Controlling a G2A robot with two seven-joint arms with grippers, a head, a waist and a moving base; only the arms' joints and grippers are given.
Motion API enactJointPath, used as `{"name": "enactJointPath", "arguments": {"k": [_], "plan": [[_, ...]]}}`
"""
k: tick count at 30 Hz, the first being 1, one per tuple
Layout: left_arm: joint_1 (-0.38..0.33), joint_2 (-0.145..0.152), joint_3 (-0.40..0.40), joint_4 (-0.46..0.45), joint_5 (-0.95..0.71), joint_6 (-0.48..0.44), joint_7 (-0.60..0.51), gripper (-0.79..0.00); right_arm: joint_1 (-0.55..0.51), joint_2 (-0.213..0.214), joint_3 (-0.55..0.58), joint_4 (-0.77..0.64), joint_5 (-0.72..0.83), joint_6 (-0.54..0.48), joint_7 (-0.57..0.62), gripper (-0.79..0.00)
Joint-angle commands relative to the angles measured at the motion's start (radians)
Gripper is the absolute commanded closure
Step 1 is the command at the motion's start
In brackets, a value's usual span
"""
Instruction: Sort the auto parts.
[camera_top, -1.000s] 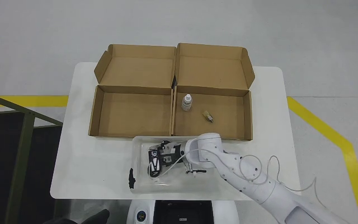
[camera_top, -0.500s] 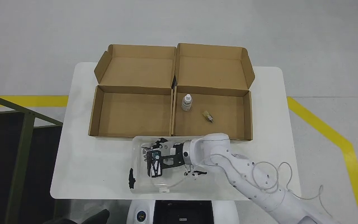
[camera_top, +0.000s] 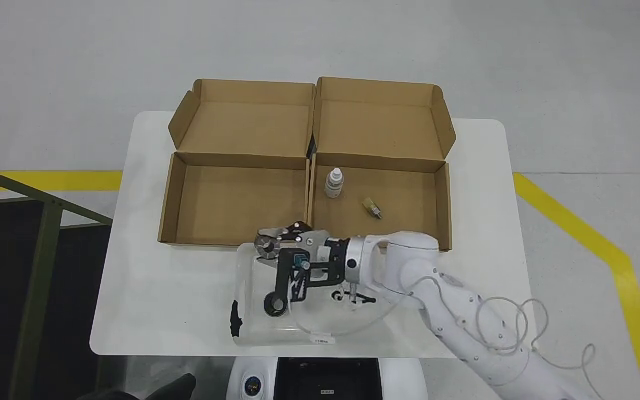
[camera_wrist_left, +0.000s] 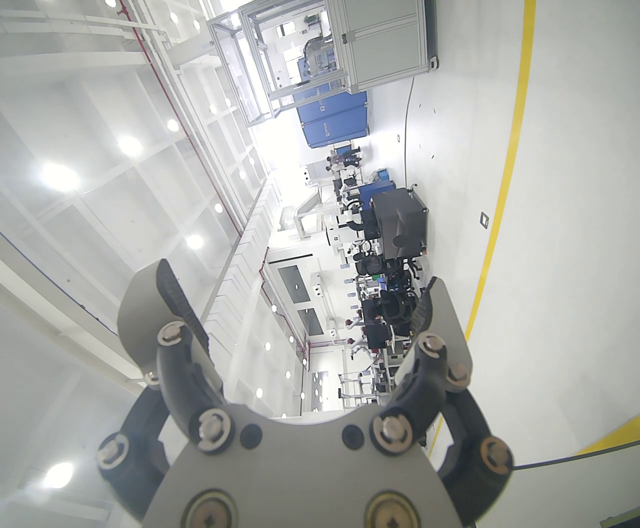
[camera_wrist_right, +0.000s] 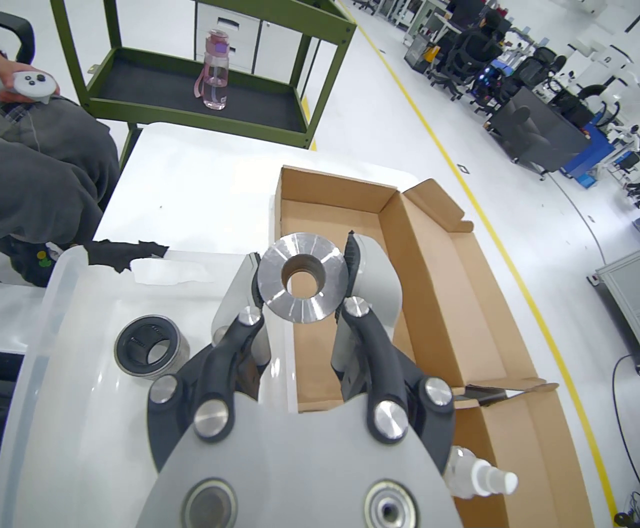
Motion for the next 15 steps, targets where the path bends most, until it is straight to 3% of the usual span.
{"name": "enactJointPath", "arguments": {"k": [1, 15], "plan": [[0.0, 0.0, 0.0, 0.0, 0.0, 0.0, 0.0, -0.785, 0.0, 0.001, 0.012, -0.001, -0.001, 0.003, -0.01, 0.0], [0.0, 0.0, 0.0, 0.0, 0.0, 0.0, 0.0, -0.785, 0.058, -0.013, 0.033, 0.044, -0.002, 0.059, -0.063, 0.0]]}}
